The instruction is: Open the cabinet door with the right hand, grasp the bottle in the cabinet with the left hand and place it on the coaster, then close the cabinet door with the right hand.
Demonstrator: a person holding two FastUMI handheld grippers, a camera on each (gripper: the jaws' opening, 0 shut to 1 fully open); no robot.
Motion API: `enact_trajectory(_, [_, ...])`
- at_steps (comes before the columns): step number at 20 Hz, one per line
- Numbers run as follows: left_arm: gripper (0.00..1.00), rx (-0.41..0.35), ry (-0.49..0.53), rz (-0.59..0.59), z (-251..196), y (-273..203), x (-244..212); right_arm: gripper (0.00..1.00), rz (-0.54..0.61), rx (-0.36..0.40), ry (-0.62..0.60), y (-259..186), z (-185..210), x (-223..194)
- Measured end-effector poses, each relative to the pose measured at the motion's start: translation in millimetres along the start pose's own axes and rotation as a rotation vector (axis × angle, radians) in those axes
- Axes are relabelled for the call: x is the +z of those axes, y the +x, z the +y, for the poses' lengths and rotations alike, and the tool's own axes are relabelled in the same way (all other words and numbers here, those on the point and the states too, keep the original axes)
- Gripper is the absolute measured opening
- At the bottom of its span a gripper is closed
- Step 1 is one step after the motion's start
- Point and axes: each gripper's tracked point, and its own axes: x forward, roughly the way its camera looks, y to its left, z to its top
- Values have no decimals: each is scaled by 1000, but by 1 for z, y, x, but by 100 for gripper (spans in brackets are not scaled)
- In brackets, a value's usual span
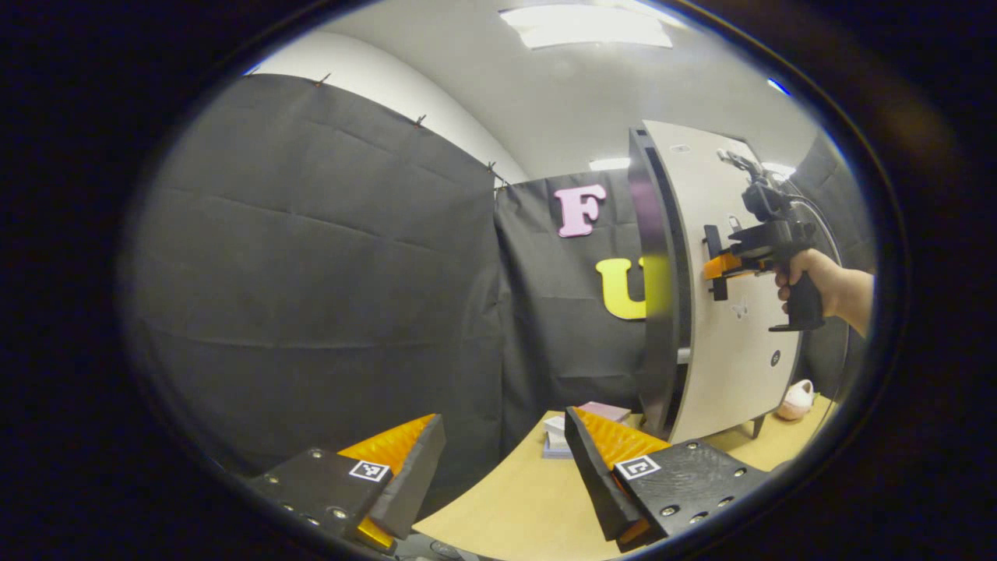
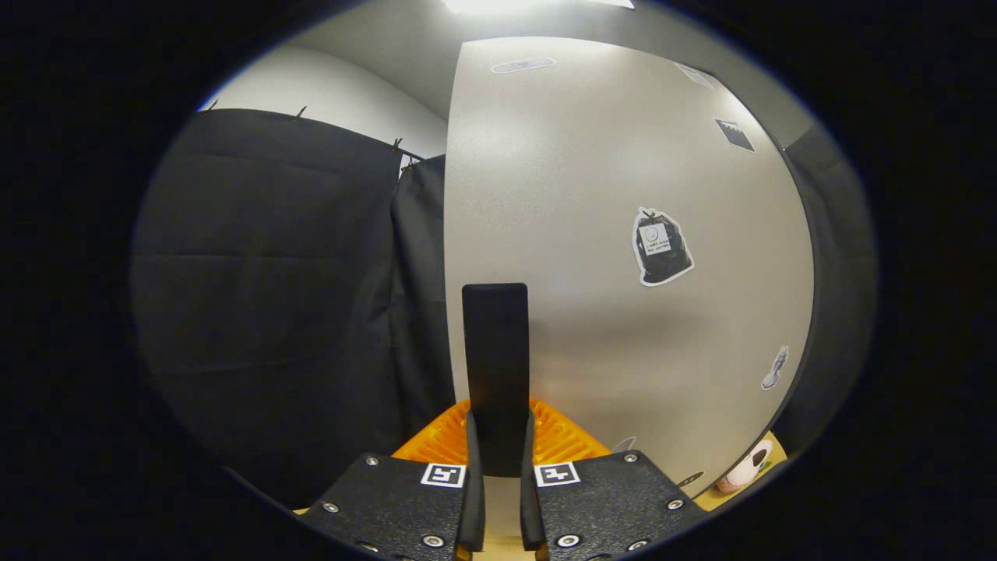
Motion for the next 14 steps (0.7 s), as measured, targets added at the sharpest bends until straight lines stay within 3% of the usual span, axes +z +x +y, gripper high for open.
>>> enact_trajectory(4, [89,-77,-9,-21,-24,-2,8,18,-18,22,-10,-14,1,3])
enact_trajectory(5, [93,-95,-12,-22,-32,-1,9,18,-23,28,-11,-17,1,3])
enact_trajectory(6, [89,-110,-15,-25,-41,1,10,18,-23,35,-9,-18,1,2])
enact_trajectory(7, [93,-120,-16,-30,-47,2,13,18,-22,42,-6,-21,0,3])
enact_trajectory(8, [89,-129,-19,-37,-54,0,15,17,-22,49,-7,-22,0,2])
enact_trajectory(10, [93,-145,-21,-58,-66,-1,24,18,-32,69,-18,-26,-2,2])
enact_trajectory(11, [89,-145,-15,-66,-71,-3,28,18,-31,81,-17,-27,-2,2])
enact_trajectory(14, [92,-160,-7,-74,-91,-7,35,18,-20,116,-19,-31,-6,0])
